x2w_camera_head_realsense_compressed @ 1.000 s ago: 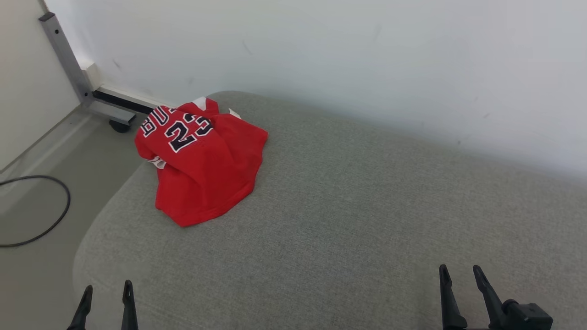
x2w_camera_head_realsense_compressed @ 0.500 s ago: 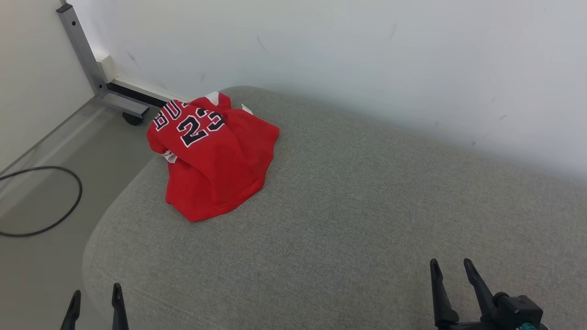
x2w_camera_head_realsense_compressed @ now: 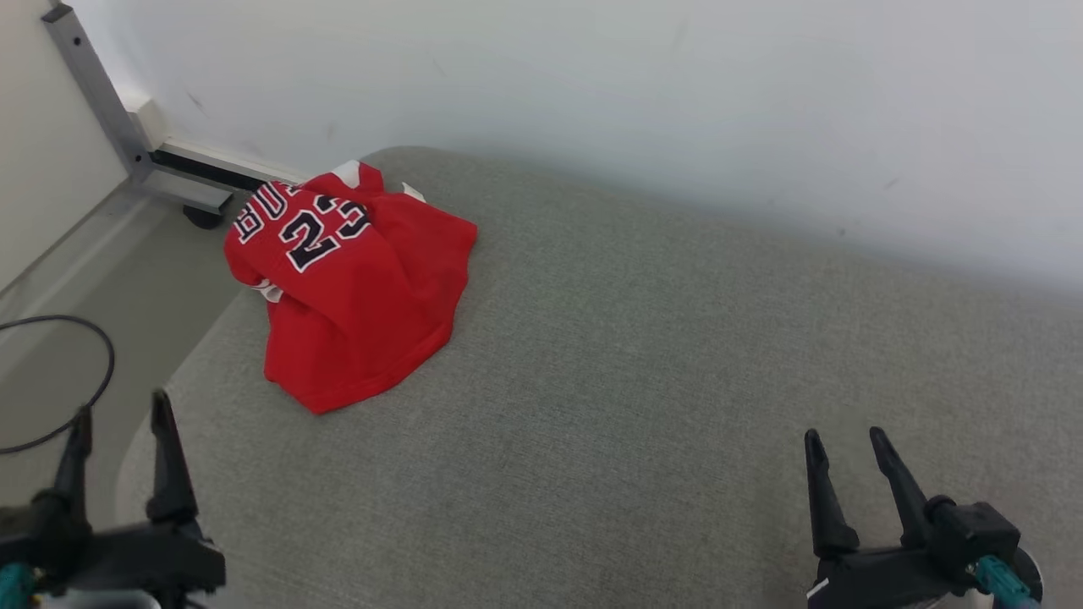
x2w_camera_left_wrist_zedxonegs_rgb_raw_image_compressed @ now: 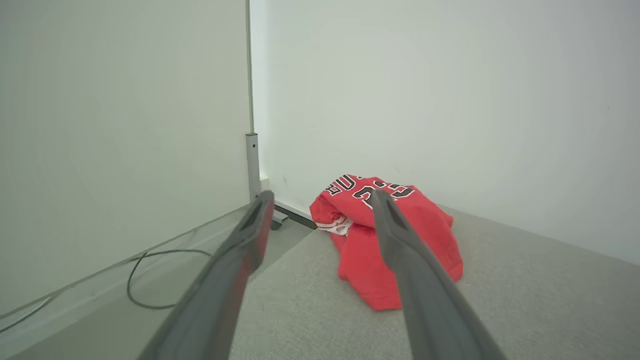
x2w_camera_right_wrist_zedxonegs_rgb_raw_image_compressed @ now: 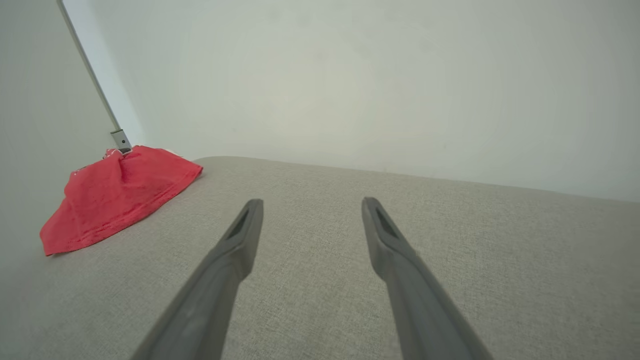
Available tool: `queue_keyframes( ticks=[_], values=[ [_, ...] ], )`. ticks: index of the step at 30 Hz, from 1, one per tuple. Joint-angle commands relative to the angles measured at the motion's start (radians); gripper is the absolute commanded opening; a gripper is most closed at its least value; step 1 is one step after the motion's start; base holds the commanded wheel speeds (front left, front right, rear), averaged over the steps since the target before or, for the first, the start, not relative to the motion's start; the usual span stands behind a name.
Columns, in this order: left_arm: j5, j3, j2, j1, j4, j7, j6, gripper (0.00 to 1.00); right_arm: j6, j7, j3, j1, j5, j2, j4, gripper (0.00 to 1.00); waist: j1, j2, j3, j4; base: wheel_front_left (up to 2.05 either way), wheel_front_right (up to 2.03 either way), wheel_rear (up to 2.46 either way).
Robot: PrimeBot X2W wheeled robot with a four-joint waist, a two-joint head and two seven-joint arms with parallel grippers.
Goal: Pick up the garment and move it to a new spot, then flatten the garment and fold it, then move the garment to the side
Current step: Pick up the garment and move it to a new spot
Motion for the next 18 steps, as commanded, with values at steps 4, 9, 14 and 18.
queue_keyframes(
  ticks=[4,9,14,18],
  values=[
    [-0.031,0.021,0.040,-0.145,0.049,-0.014,-0.026,1.00,-0.002,0.012,-0.003,-0.045,-0.009,-0.022,-0.033,1.00,0.0000,0.0000,0.124,-0.134,0.00,0.00,0.00],
    [-0.064,0.056,0.091,-0.288,0.100,0.005,-0.039,1.00,-0.002,0.006,-0.016,-0.091,-0.007,-0.032,-0.068,1.00,0.0000,0.0000,0.212,-0.241,0.00,0.00,0.00],
    [-0.097,0.078,0.154,-0.408,0.172,0.057,-0.054,1.00,-0.002,-0.004,-0.033,-0.115,-0.005,-0.029,-0.098,1.00,0.0000,0.0000,0.297,-0.333,0.00,0.00,0.00],
    [-0.116,0.086,0.210,-0.498,0.250,0.098,-0.074,1.00,-0.002,-0.017,-0.047,-0.131,0.001,-0.024,-0.109,1.00,0.0000,0.0000,0.352,-0.384,0.00,0.00,0.00]
  ],
)
